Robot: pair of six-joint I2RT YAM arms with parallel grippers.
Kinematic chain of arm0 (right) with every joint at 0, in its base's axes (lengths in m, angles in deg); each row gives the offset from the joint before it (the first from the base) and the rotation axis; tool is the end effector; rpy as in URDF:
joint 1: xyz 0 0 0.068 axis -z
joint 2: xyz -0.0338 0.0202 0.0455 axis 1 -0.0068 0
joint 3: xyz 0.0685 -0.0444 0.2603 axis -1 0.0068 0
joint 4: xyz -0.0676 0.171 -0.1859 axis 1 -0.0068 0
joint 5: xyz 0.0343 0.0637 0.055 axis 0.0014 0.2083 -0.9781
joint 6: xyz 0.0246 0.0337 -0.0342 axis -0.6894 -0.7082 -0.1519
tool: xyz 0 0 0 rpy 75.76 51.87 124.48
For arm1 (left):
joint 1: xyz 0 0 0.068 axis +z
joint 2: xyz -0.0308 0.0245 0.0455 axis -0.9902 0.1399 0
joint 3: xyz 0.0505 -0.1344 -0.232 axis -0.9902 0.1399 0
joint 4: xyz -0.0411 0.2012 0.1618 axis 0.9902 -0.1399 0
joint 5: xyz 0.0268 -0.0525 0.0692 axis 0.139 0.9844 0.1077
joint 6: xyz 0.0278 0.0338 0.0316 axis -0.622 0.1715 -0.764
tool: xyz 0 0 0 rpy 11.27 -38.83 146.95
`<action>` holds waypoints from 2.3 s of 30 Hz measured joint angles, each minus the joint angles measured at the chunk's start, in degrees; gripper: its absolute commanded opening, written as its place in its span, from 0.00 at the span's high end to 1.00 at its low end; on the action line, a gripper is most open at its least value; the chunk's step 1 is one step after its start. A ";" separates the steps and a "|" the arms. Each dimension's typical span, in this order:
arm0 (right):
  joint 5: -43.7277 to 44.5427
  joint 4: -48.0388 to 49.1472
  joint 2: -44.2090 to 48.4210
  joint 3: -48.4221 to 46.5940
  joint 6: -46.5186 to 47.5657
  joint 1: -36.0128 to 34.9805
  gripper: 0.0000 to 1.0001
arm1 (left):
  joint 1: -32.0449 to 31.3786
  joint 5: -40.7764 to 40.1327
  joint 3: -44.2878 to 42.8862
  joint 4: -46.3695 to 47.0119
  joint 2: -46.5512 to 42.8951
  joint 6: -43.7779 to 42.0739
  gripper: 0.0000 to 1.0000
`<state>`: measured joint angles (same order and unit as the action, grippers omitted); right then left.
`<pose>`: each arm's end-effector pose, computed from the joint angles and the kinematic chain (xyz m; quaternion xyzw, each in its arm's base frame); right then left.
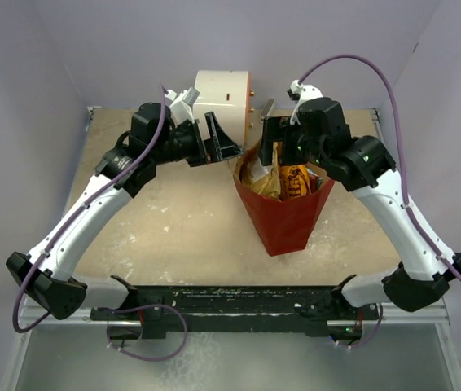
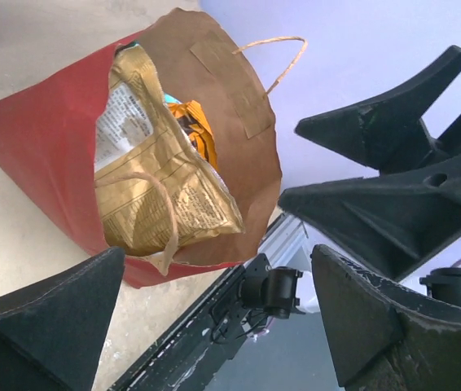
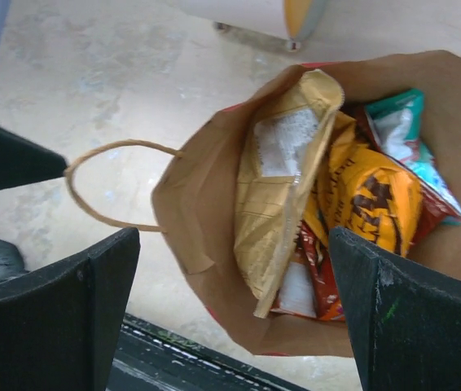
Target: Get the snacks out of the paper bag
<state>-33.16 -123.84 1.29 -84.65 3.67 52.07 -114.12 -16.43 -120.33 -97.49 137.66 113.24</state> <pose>0.2145 0.1571 0.4821 -0.0438 0.8444 0.2124 0.4900 0.2387 -0.1667 0.4325 0.0178 0.8040 -0.4892 0.3377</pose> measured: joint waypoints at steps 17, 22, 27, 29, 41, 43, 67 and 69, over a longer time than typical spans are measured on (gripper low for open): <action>8.44 -4.48 4.68 4.20 2.16 23.78 0.00 | 0.00 -2.38 -1.86 -6.32 2.99 -2.64 0.35; 6.91 -2.64 4.55 9.25 2.51 31.78 0.09 | 0.00 -0.81 -2.89 -7.21 7.32 -3.30 0.58; 1.53 1.88 4.50 12.98 3.39 33.77 0.20 | 0.00 -0.15 -4.37 -8.31 9.79 -4.28 0.69; -1.01 4.28 4.52 14.38 3.52 34.40 0.22 | 0.00 0.48 -5.09 -8.22 10.23 -4.35 0.71; -16.15 17.14 4.13 20.87 3.52 41.35 0.61 | 0.22 4.33 -5.49 -6.78 10.80 -4.74 0.93; -17.70 18.60 3.69 20.87 4.00 41.59 0.72 | 0.68 5.20 -5.49 -6.29 10.82 -4.72 1.00; -31.82 21.33 -0.96 22.27 8.20 41.92 1.00 | 11.19 9.62 -0.70 -5.66 9.27 -2.12 1.00; -34.75 21.24 -0.28 22.27 7.98 40.41 1.00 | 13.31 9.38 -0.70 -7.76 8.35 -2.64 1.00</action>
<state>-67.91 -102.59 1.01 -62.38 11.65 92.48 -100.81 -7.05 -121.03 -105.25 146.01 110.59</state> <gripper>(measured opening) 0.008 0.009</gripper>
